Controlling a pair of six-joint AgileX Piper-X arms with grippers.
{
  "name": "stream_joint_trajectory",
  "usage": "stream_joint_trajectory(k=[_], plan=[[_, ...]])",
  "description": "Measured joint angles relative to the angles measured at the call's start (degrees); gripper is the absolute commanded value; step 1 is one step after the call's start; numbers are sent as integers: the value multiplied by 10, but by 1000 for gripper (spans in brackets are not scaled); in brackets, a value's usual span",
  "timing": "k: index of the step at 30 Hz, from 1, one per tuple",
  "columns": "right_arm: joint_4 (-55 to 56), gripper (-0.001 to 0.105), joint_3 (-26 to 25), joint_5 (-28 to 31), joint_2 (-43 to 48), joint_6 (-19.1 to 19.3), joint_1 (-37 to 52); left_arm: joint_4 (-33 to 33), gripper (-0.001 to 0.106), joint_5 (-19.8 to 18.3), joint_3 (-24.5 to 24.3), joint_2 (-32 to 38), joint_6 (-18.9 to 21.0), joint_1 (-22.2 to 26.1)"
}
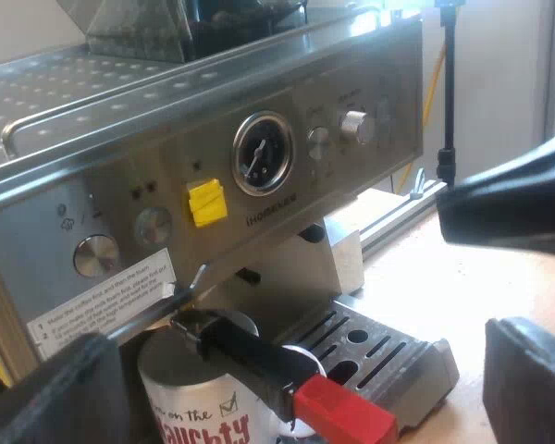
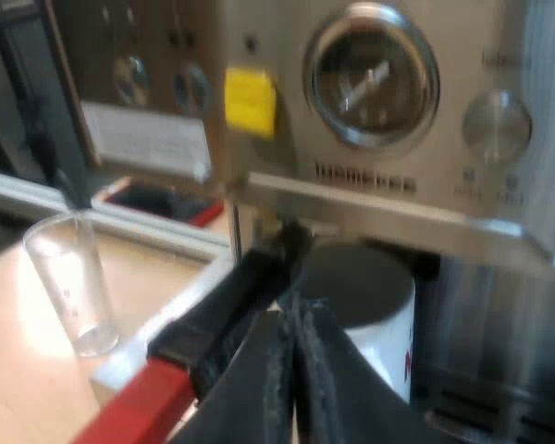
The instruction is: Place mug into machine
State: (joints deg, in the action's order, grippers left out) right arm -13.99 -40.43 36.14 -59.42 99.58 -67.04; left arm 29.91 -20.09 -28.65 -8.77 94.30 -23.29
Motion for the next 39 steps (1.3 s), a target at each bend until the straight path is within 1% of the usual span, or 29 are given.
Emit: stream_joint_trajectory(k=[6,11,14,16,18,21,26,35,39], plan=[[0,0,-48,10,-16,0,0,3,80,0,0,0,0,0],[0,0,-87,10,-67,1,0,3,80,0,0,0,0,0],[0,0,-122,11,-114,1,4,3,80,0,0,0,0,0],[0,0,-133,9,-127,1,6,3,80,0,0,0,0,0],[1,0,-172,9,-167,1,17,4,80,0,0,0,0,0],[1,0,-199,3,-196,1,32,11,80,0,0,0,0,0],[1,0,-219,-4,-221,1,46,23,80,0,0,0,0,0],[1,0,-221,4,-236,1,63,25,80,0,0,0,0,0],[3,0,-221,-18,-233,1,80,25,80,0,0,0,0,0]])
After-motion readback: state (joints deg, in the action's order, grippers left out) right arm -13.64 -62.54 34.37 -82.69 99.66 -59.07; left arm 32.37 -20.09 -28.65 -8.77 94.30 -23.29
